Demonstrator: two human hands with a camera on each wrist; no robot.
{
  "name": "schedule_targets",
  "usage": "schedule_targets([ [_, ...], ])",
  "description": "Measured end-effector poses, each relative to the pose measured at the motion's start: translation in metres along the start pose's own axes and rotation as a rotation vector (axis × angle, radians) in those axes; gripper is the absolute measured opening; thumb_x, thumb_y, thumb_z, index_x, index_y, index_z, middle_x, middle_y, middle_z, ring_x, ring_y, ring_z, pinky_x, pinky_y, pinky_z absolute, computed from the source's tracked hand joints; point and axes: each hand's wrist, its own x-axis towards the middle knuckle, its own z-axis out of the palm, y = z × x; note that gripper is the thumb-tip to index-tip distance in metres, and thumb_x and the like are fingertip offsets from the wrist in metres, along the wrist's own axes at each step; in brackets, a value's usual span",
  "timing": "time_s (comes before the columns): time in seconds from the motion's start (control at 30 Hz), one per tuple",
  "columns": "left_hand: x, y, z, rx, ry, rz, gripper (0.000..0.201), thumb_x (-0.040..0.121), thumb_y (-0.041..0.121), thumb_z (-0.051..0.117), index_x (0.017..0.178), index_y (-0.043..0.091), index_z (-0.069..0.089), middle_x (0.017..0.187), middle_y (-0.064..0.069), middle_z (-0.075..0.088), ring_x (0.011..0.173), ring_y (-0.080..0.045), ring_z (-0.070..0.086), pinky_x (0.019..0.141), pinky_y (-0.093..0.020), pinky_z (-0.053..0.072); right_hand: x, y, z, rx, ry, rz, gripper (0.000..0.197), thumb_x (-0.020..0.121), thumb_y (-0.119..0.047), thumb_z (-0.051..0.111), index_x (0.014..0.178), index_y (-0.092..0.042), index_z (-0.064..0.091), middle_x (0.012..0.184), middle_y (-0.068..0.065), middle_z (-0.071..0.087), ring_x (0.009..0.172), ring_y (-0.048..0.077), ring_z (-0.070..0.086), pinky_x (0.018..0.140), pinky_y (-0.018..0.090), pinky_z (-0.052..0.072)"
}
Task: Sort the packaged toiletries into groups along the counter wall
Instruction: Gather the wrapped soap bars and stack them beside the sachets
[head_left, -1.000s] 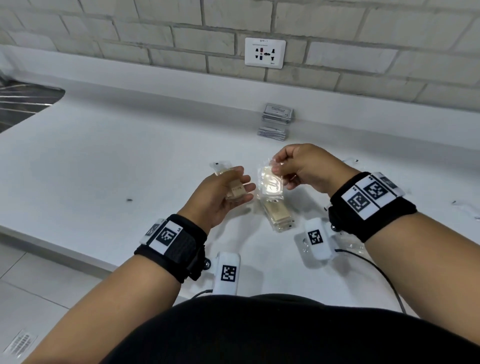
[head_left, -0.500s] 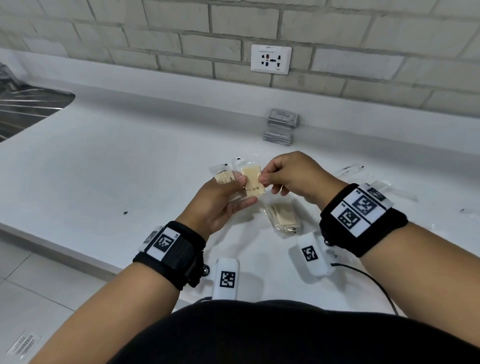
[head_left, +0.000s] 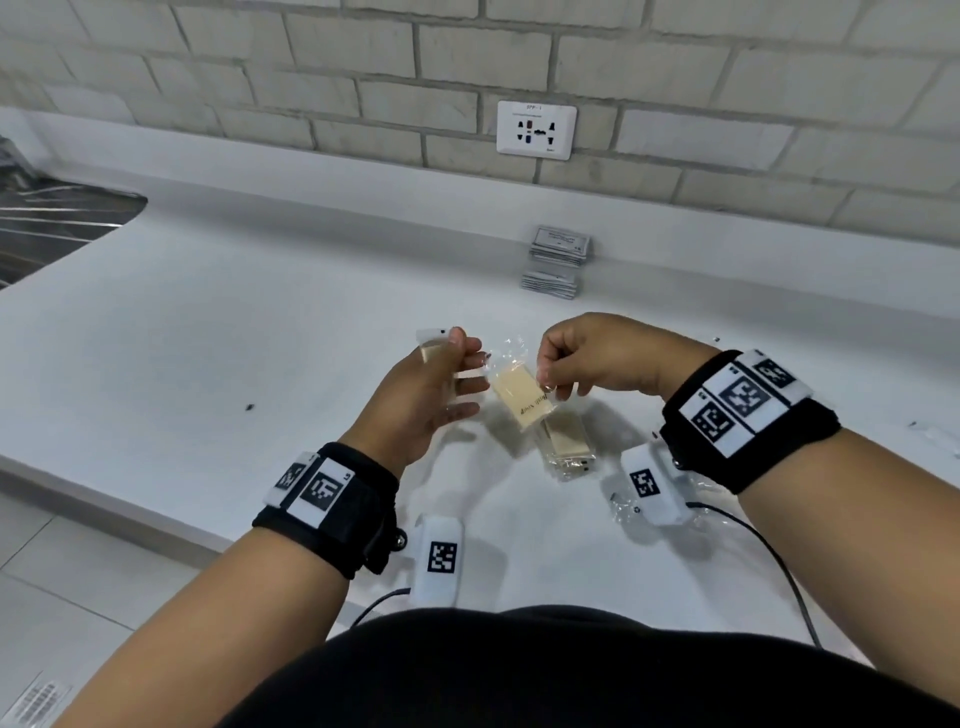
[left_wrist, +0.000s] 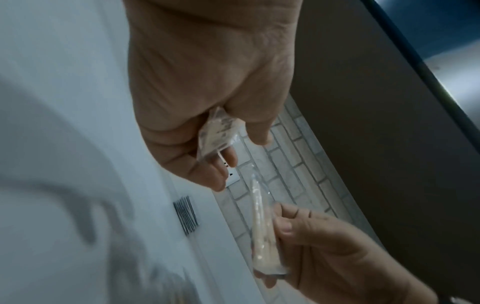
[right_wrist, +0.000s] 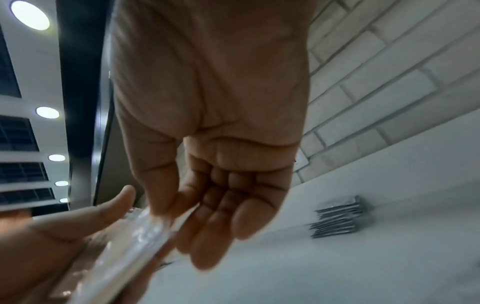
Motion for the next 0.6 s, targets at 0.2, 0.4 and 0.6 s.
schedule_targets([
  [0.2,0.001,0.001,0.008,0.159,-0.075,0.099,0.014,0.085,0.017,0.070,0.096,0.014,0.061,0.081,-0.001,0.067,0.071,-0.013,0.063,0.058,-0.021,0.047,0.006,-0.015,0.001,0.010,0.117,-0.052,0.008,0.087,-0.015,0.067,0.087,-0.017,0.059,0.075,-0.002,0.065,0.065,0.012,0.061,0.061,0.026,0.045],
  [0.4,0.001,0.000,0.014,-0.258,0.025,0.075,0.006,0.088,0.003,0.063,0.091,0.009,0.062,0.081,-0.004,0.070,0.076,-0.016,0.071,0.072,-0.025,0.059,0.010,-0.004,0.015,0.476,0.368,-0.017,0.011,0.084,-0.007,0.070,0.083,-0.011,0.060,0.073,0.009,0.068,0.060,0.021,0.066,0.057,0.031,0.051],
  [0.6,0.002,-0.007,0.015,-0.288,0.045,0.043,0.013,0.097,0.021,0.054,0.088,0.012,0.058,0.075,-0.002,0.064,0.072,-0.017,0.067,0.067,-0.028,0.057,0.005,-0.008,-0.001,0.317,0.467,-0.154,0.021,0.091,-0.006,0.060,0.075,-0.018,0.065,0.066,-0.001,0.063,0.057,0.012,0.059,0.056,0.024,0.048],
])
